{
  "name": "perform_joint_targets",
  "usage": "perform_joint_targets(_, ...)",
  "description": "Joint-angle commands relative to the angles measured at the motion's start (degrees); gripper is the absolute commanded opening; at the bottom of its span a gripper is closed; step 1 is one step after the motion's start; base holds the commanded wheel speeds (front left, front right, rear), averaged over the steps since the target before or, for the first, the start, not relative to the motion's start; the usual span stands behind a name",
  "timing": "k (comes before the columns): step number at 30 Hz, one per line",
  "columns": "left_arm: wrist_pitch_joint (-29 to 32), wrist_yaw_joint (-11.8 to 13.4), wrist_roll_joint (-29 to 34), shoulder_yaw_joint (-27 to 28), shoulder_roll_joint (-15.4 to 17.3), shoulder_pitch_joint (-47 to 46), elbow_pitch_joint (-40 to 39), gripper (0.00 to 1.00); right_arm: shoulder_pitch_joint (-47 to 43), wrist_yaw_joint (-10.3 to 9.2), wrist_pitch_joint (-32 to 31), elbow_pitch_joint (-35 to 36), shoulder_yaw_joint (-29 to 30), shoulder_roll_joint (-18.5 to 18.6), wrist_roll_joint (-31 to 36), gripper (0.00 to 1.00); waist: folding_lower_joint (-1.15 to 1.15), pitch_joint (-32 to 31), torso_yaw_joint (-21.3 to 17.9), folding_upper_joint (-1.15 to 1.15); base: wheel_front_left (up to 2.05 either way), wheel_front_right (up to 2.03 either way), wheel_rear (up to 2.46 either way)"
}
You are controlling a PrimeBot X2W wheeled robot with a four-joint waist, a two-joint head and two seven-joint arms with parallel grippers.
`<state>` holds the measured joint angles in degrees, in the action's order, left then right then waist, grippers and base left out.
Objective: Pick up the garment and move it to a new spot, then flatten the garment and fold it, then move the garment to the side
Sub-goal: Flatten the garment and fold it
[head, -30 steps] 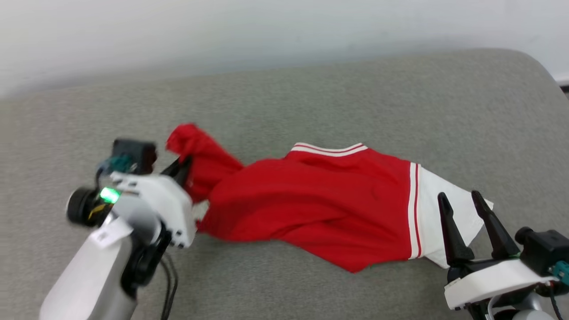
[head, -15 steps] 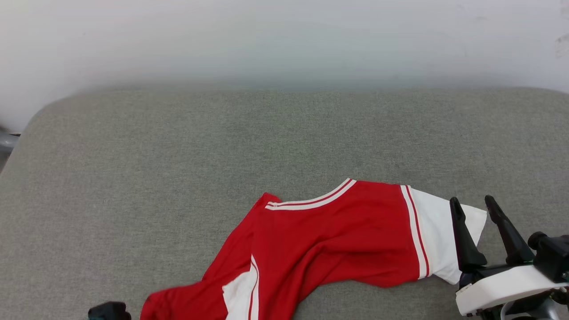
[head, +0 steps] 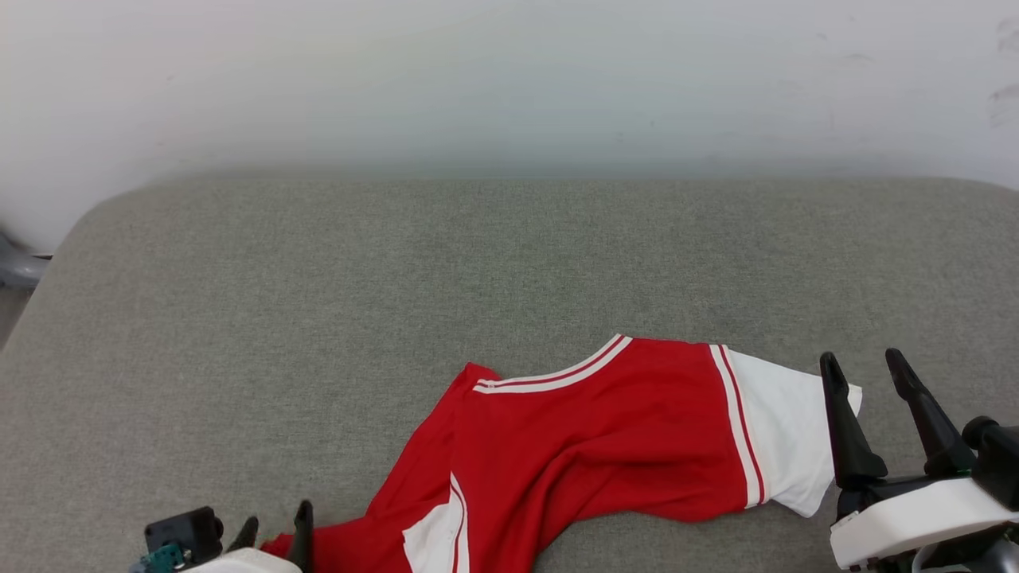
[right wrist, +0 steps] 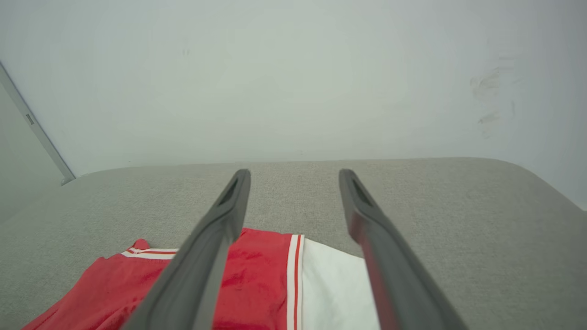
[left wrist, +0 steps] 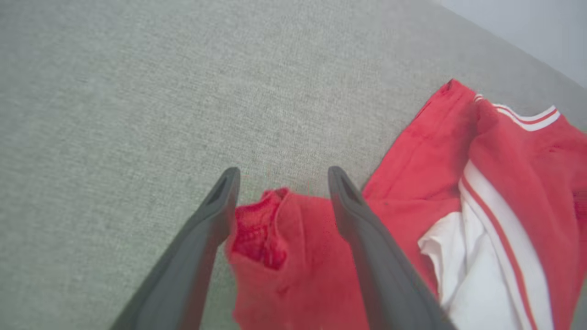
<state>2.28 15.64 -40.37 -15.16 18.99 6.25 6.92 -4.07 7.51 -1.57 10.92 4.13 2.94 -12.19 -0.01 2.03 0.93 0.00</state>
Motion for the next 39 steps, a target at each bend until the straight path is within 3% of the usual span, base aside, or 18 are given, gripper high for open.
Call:
perform_joint_targets(1, -0.9, 0.1, 0.7, 0.2, 0.1, -0.8, -0.3, 1.00, -0.8, -0.04, -0.2, 0.3, 0.1, -0.1, 0.0, 1.00, 0.01, -0.3, -0.1, 0.00, 0.00, 0.00, 0.00)
perform_joint_targets(4, -3.9, 0.2, 3.0, 0.0, 0.6, -2.8, -1.1, 1.00, -1.1, -0.05, -0.5, 1.1, 0.2, -0.1, 0.0, 1.00, 0.01, -0.8, -0.3, 0.00, 0.00, 0.00, 0.00)
perform_joint_targets(7, -2.6, -0.6, 3.7, -1.3, 1.1, -4.4, -2.5, 1.00, -1.0, -0.04, -0.8, 1.6, 0.4, -0.1, -0.1, 1.00, 0.01, -0.8, -0.4, 0.00, 0.00, 0.00, 0.00)
perform_joint_targets(13, 7.7, -4.4, 2.8, -6.7, 2.5, -9.2, -6.8, 1.00, -1.4, -0.04, -0.9, 1.5, 0.6, -0.1, -0.6, 1.00, 0.01, -0.2, -0.3, 0.00, 0.00, 0.00, 0.00)
perform_joint_targets(22, 28.4, -11.1, 0.8, -17.9, 5.6, -14.2, -10.3, 1.00, 0.1, -0.05, 0.1, 0.4, -0.3, -0.1, -1.8, 1.00, 0.01, 1.9, -1.6, 0.00, 0.00, 0.00, 0.00)
perform_joint_targets(30, 36.5, -14.0, 3.3, -23.8, 7.4, -17.6, -8.5, 1.00, 1.6, -0.05, 1.2, -1.1, -0.6, -0.1, -2.5, 1.00, 0.01, 4.5, -3.0, 0.00, 0.00, 0.00, 0.00)
perform_joint_targets(31, 36.7, -14.1, 3.6, -24.0, 7.4, -17.8, -8.1, 0.87, 1.8, -0.05, 1.4, -1.3, -0.7, -0.1, -2.7, 1.00, 0.01, 4.7, -3.1, 0.00, 0.00, 0.00, 0.00)
perform_joint_targets(33, 36.2, -14.1, 4.4, -24.1, 7.6, -18.5, -7.8, 0.02, 2.0, -0.04, 1.7, -1.7, -0.7, -0.1, -2.9, 1.00, 0.01, 5.1, -3.4, 0.00, 0.00, 0.00, 0.00)
perform_joint_targets(39, 33.2, -12.5, 6.8, -21.8, 8.9, -21.2, -9.3, 0.00, 1.8, -0.05, 2.3, -2.7, 0.0, -0.1, -3.2, 1.00, 0.01, 5.1, -3.3, 0.00, 0.00, 0.00, 0.00)
